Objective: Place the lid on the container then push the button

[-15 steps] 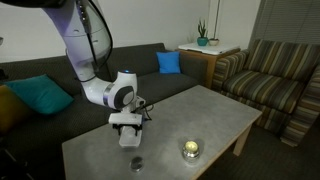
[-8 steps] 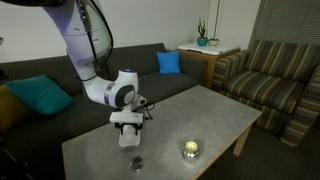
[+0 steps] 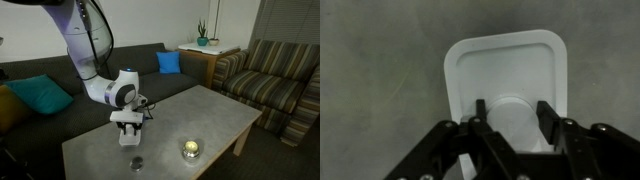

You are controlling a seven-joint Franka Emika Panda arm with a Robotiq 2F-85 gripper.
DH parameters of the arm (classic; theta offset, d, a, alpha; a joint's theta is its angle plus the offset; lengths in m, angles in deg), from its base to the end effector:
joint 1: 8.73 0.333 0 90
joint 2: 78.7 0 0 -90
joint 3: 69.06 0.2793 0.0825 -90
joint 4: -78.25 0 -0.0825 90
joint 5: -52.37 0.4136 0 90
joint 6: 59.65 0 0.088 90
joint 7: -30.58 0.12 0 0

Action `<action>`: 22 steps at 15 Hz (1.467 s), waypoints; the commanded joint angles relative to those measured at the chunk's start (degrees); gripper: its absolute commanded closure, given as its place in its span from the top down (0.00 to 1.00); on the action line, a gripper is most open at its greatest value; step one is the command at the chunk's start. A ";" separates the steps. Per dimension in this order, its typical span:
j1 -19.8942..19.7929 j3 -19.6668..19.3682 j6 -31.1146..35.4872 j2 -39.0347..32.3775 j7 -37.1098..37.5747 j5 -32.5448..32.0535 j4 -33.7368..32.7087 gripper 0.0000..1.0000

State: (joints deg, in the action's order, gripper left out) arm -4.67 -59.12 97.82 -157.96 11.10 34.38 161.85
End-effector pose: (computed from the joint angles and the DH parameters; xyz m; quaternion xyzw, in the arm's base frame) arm 0.5533 0.1581 -0.1841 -0.9304 -0.3638 0.0285 0.0345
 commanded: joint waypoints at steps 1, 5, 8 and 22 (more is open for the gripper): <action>0.50 -0.87 0.37 0.24 0.75 2.02 0.37 0.28; 0.59 -2.20 1.77 3.32 4.14 3.01 4.61 0.28; 0.69 -3.66 1.98 8.13 8.07 3.66 11.09 0.28; 10.51 -14.42 2.39 25.51 5.91 -9.32 27.40 0.28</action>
State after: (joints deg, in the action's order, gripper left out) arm 4.07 -71.62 100.47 -136.08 20.88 28.82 186.26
